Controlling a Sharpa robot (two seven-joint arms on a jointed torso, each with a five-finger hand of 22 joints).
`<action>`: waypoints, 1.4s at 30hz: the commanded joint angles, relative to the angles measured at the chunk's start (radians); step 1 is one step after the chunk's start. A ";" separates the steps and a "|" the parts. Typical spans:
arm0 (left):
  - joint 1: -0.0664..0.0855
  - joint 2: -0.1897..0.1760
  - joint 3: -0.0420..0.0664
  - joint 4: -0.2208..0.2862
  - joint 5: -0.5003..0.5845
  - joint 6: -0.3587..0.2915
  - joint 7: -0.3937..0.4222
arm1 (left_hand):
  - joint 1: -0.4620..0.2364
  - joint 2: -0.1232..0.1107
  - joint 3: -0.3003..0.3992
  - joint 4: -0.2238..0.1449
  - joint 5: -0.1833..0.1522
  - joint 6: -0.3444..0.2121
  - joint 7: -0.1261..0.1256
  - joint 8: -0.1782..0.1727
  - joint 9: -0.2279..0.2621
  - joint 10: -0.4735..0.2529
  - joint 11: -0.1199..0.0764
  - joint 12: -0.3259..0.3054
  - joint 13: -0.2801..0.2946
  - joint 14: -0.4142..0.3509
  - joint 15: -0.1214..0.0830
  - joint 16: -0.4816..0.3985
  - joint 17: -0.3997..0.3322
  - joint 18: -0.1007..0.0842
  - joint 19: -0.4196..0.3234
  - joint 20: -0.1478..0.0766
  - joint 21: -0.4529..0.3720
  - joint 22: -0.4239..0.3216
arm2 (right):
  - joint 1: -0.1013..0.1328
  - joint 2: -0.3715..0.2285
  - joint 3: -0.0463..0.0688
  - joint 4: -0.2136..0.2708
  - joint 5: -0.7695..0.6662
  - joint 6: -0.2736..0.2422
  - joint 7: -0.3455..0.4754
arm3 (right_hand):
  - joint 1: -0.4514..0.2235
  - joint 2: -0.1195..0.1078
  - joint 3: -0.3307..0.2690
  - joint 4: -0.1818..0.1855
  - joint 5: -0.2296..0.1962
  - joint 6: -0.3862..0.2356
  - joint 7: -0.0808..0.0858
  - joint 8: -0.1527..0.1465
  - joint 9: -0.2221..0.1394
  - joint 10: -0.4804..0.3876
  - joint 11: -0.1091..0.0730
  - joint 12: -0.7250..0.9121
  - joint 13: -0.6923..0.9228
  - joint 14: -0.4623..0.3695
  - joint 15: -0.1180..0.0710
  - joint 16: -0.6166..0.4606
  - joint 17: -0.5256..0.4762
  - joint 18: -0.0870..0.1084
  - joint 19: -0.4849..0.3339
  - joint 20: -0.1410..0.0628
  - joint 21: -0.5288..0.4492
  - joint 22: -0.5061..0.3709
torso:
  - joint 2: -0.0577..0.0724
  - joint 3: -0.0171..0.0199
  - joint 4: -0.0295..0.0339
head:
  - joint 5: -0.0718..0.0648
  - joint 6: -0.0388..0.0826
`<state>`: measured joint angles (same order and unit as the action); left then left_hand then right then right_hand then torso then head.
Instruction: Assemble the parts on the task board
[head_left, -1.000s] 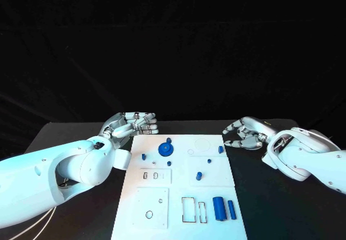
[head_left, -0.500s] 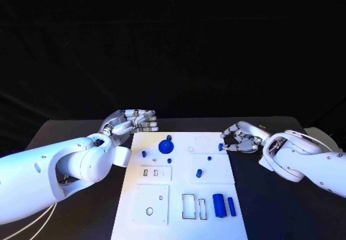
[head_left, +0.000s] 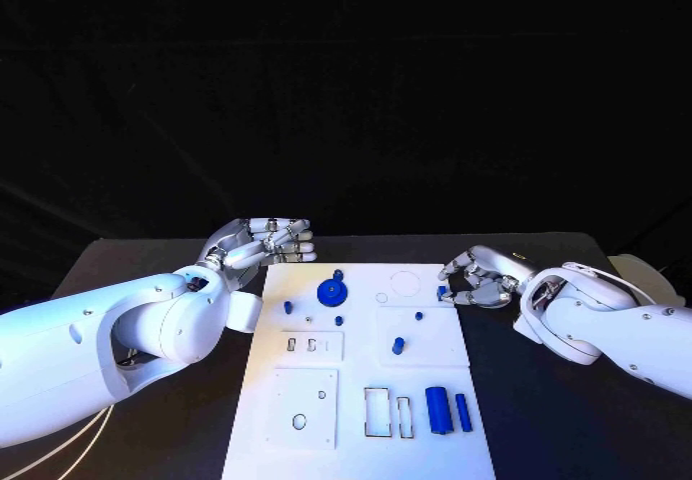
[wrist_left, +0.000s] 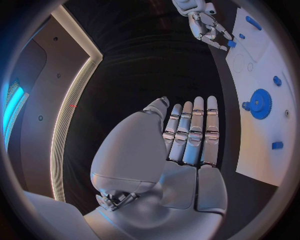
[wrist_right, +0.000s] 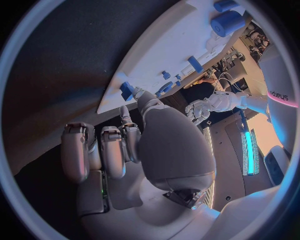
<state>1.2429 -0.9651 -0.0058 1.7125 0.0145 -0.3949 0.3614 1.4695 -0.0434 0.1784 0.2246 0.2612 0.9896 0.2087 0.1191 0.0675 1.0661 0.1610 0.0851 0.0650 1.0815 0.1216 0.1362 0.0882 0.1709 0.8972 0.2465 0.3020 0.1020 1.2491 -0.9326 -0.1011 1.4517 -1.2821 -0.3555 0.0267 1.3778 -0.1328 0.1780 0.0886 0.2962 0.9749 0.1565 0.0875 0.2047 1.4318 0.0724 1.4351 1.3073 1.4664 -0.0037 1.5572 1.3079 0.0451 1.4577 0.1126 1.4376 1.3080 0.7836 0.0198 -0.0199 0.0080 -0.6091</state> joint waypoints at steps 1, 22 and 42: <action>0.001 0.001 0.001 0.000 0.001 0.018 0.005 | 0.005 -0.004 0.005 -0.002 0.001 -0.001 0.007 -0.003 -0.001 0.001 0.004 -0.006 -0.001 0.000 0.004 -0.001 -0.001 0.013 0.001 0.002 -0.003 -0.001 | -0.003 0.004 0.000 -0.005 -0.016 0.018 -0.008 | -0.012 0.007 -0.008 -0.001 0.000 0.014 -0.001 0.005 0.002 0.007 0.001 0.006 0.105 0.099 0.006 0.005 0.240 -0.004 0.007 -0.002 0.003 0.123 | 0.001 0.0006 0.0002 | 0.000 -0.001; 0.001 0.001 0.001 -0.004 0.001 0.018 0.003 | 0.006 -0.006 0.006 -0.002 0.001 0.000 0.007 -0.005 -0.001 0.001 0.004 -0.008 0.000 0.000 0.005 -0.003 -0.001 0.013 0.001 0.002 -0.004 -0.002 | -0.017 0.025 0.000 -0.022 -0.056 0.020 -0.017 | -0.015 0.021 -0.010 -0.001 0.000 0.055 -0.016 0.024 0.009 0.017 -0.012 0.015 0.115 0.099 -0.004 0.005 0.241 -0.005 0.011 -0.010 0.006 0.129 | 0.000 0.0007 -0.0001 | -0.004 -0.007; 0.001 0.002 0.001 -0.006 0.001 0.020 0.000 | 0.006 -0.006 0.007 -0.002 0.001 0.000 0.007 -0.006 -0.001 0.001 0.004 -0.009 0.000 0.000 0.005 -0.004 -0.001 0.013 0.001 0.002 -0.004 -0.002 | -0.017 0.025 0.000 -0.021 -0.056 -0.051 -0.027 | 0.032 0.114 0.069 -0.034 -0.123 0.123 -0.053 0.071 0.028 0.033 -0.046 0.027 0.130 0.101 -0.033 0.009 0.251 -0.010 0.025 -0.037 0.020 0.148 | 0.000 0.0007 -0.0002 | -0.004 -0.007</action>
<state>1.2428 -0.9649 -0.0059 1.7052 0.0145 -0.3936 0.3588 1.4695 -0.0434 0.1810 0.2219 0.2612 0.9896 0.2087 0.1191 0.0675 1.0662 0.1610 0.0804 0.0650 1.0815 0.1216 0.1362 0.0882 0.1709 0.8972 0.2465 0.3020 0.1011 1.2333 -0.9076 -0.1009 1.4281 -1.3256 -0.3701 0.0061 1.4017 -0.0457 0.2383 0.0567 0.1767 1.0799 0.1134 0.1473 0.2204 1.4659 0.0312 1.4582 1.3078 1.4662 -0.0322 1.5613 1.3075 0.0451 1.4665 0.0818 1.4542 1.3076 0.7836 0.0204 -0.0201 0.0027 -0.6145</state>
